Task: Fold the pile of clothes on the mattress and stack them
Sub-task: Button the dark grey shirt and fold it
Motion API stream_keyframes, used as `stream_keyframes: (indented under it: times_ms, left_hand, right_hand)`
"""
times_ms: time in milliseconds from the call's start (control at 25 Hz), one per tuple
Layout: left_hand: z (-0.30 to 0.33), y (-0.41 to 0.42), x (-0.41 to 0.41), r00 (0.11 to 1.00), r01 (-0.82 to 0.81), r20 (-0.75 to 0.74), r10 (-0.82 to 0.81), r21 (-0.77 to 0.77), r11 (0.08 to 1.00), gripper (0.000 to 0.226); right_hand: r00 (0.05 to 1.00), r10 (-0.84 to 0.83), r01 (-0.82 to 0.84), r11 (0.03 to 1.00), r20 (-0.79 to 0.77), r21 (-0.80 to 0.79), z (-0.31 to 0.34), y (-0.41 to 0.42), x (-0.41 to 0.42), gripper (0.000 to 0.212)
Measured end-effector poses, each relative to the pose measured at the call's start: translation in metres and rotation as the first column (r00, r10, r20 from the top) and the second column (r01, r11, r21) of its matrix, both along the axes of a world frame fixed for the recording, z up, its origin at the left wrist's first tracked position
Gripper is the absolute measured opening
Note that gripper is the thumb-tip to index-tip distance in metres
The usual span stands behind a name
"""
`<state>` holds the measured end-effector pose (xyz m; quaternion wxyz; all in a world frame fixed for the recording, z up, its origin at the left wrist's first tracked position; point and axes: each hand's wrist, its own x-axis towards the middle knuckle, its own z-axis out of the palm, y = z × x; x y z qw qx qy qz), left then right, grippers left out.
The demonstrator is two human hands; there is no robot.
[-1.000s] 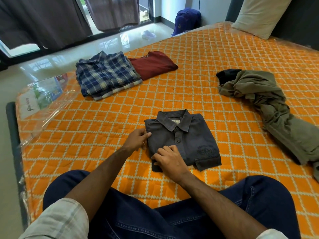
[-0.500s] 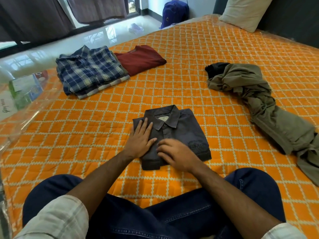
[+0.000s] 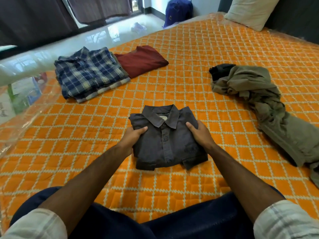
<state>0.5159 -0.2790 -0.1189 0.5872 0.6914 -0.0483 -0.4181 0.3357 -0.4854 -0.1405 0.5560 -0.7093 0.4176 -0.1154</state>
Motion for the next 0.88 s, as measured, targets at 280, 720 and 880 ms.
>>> stream_keyframes:
  times_ms: [280,720,880]
  left_hand:
    - [0.078,0.000,0.217,0.874,-0.217,0.395,0.283,-0.203,0.955,0.049]
    - [-0.006,0.028,0.454,0.467,-0.282,0.782,-0.413,0.574,0.769,0.081]
    - [-0.063,0.020,0.447,0.422,-0.254,0.739,-0.525,0.652,0.714,0.080]
  right_hand:
    - [0.950,0.206,-0.174,0.973,0.235,-0.151,0.094,-0.040,0.256,0.032]
    - [0.725,0.531,-0.681,0.453,-0.439,-0.575,0.025,0.001,0.562,0.075]
    - [0.662,0.471,-0.747,0.352,-0.584,-0.564,-0.033,0.008,0.563,0.073]
